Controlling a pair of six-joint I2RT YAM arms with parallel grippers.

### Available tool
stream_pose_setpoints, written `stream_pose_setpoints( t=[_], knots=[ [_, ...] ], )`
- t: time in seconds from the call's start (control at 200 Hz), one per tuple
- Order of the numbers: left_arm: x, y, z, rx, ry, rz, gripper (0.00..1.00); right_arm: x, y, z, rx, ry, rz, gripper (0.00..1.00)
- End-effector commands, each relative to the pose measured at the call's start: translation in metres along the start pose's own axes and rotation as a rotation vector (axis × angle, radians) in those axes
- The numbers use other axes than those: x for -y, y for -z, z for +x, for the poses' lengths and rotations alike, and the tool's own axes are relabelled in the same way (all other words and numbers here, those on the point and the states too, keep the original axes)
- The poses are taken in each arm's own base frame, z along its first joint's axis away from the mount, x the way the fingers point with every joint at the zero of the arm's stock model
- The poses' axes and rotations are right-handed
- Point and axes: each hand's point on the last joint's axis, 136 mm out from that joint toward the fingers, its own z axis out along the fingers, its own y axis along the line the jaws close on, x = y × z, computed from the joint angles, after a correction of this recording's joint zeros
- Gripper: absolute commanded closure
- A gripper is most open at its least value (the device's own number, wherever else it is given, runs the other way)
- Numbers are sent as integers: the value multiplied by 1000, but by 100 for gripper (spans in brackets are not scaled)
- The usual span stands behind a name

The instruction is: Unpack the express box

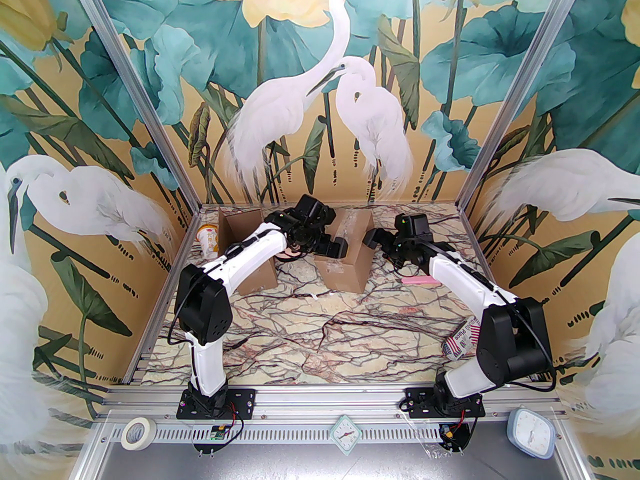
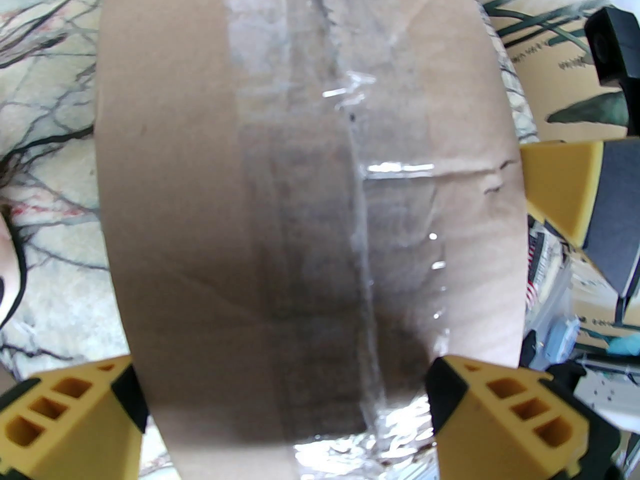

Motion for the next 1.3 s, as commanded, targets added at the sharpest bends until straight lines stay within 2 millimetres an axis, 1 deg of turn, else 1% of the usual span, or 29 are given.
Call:
stream_pose_setpoints(
  t=[0.0, 0.09, 0.165, 0.24, 0.275, 0.335, 0.415, 0.485, 0.61, 0.665, 0.71, 0.74, 0.75, 0.76, 0.78, 0.905, 1.0, 1.12, 1.17, 1.265, 1.295],
  knots=[
    [10, -21, -2, -12, -27, -76, 4, -22, 7, 3, 14, 40, -70, 6],
    [3, -37, 9, -80, -25, -158, 5, -21, 1, 5, -1, 69, -45, 6],
    [-1, -46, 17, -114, -20, -210, 8, -22, 1, -1, 27, 73, -38, 6],
    [-7, -50, 21, -130, 9, -254, 11, -24, 2, -8, 62, 76, -35, 6],
    [-11, -52, 23, -139, 18, -274, 14, -24, 1, -10, 67, 78, -33, 6],
    [-17, -56, 29, -162, 28, -308, 18, -29, -1, -14, 69, 84, -50, 5],
    [-22, -61, 36, -195, 42, -332, 23, -31, -7, -15, 62, 84, -52, 5],
    [-25, -63, 39, -211, 57, -352, 28, -26, -18, -13, 31, 86, -31, 5],
    [-28, -66, 39, -234, 32, -411, 28, -28, -41, -6, -20, 132, -15, 5],
    [-28, -66, 39, -243, 1, -446, 25, -28, -51, -2, -48, 158, 11, 5],
    [-27, -66, 38, -245, -20, -469, 22, -34, -57, 1, -62, 208, 28, 5],
    [-25, -62, 35, -235, -28, -478, 21, -36, -59, 2, -63, 229, 39, 5],
    [-24, -61, 35, -233, -32, -480, 21, -35, -61, 3, -66, 234, 47, 5],
    [-27, -68, 39, -249, -35, -488, 21, -36, -63, 3, -68, 239, 51, 5],
    [-28, -71, 39, -252, -39, -497, 20, -35, -66, 4, -74, 240, 55, 5],
    [-35, -69, 40, -266, -61, -551, 16, -30, -81, 7, -108, 224, 68, 4],
    [-40, -68, 42, -276, -79, -584, 16, -34, -84, 5, -105, 233, 47, 4],
    [-48, -73, 47, -310, -90, -617, 17, -48, -86, 3, -105, 288, 40, 4],
    [-52, -76, 50, -334, -101, -646, 20, -52, -88, 5, -112, 302, 48, 4],
    [-63, -73, 55, -377, -124, -707, 24, -57, -91, 9, -122, 349, 86, 3],
    [-65, -73, 56, -384, -127, -713, 27, -55, -92, 11, -124, 359, 106, 3]
  ],
)
